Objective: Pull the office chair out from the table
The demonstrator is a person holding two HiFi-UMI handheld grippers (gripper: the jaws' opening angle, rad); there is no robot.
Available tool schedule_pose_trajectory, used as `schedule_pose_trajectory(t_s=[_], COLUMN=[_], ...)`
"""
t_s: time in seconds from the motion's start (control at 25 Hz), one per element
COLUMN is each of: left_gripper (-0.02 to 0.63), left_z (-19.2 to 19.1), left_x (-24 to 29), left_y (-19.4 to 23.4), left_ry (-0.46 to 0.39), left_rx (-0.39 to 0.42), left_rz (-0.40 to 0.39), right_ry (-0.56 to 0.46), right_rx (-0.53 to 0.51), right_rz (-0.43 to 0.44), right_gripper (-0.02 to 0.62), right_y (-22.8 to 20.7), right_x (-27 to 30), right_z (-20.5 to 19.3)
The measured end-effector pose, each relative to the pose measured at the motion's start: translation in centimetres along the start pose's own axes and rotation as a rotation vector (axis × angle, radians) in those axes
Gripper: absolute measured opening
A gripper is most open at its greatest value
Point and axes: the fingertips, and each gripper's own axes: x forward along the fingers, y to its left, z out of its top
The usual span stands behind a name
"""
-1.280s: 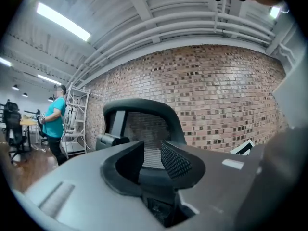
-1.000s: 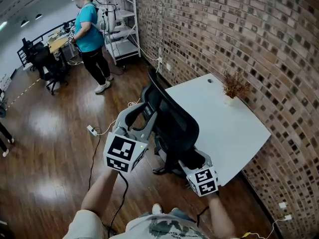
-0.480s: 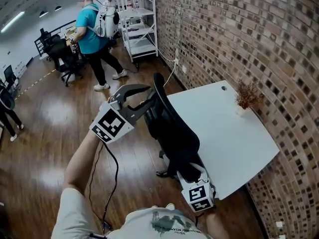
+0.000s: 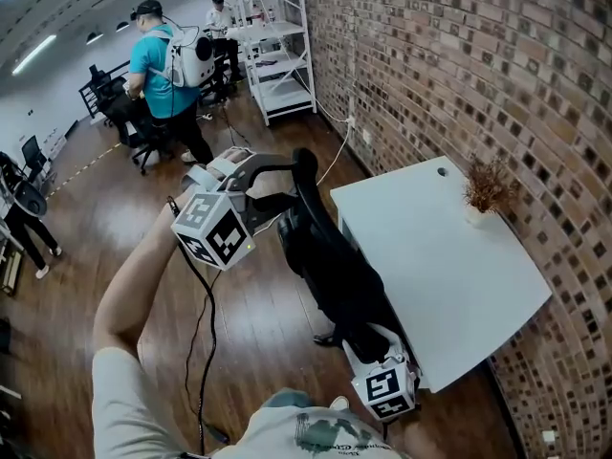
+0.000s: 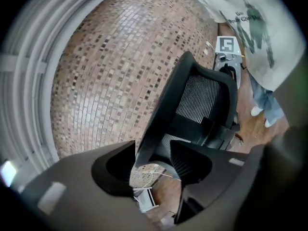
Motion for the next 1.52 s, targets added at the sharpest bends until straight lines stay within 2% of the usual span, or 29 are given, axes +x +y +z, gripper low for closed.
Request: schedule_pose_trajectory(t_s=[0.12,0.28,0.32,0.4,0.48,0.68,1.04,1.52], left_gripper=[0.232,0.228,0.209,0.176,0.158,0.129,0.112,0.110], left_z=[1.1,1.3,1.3,1.3,1.3,1.4,0.0,-4.6], left_x=[0.8,1.7,1.9,2.2,2.3,2.5,0.5,-3.4], left_y=[0.3,-0.9,-1.4,-1.8,-1.8,-1.4,-2.5,-2.4], left_ry=[-0.007,0.017,0.015,0.001,-0.022,-0.045,0.017,0.009], left_rx=[0.152,0.415,0.475,0.568,0.619,0.618,0.603,0.588], left_rz=[-0.044,-0.131,-0.148,-0.169,-0.169,-0.158,-0.140,-0.073], right_ry=[-0.001,-0.001,0.001,0.001,-0.001,-0.008,-0.026,-0.027], right_rx=[0.002,0.003,0.006,0.010,0.008,0.011,-0.002,-0.001], right_rz=[0.002,-0.002,-0.004,-0.009,-0.014,-0.025,-0.055,-0.102], right_gripper=[0.178,0.178,0.178,0.181,0.181,0.181,0.178,0.169], right_y=[0.3,0.4,0.4,0.3,0.3,0.2,0.7,5.7], right_x=[0.0,0.2,0.1,0.1,0.2,0.3,0.6,3.6], right_z=[0.0,0.1,0.1,0.1,0.2,0.3,0.1,3.2])
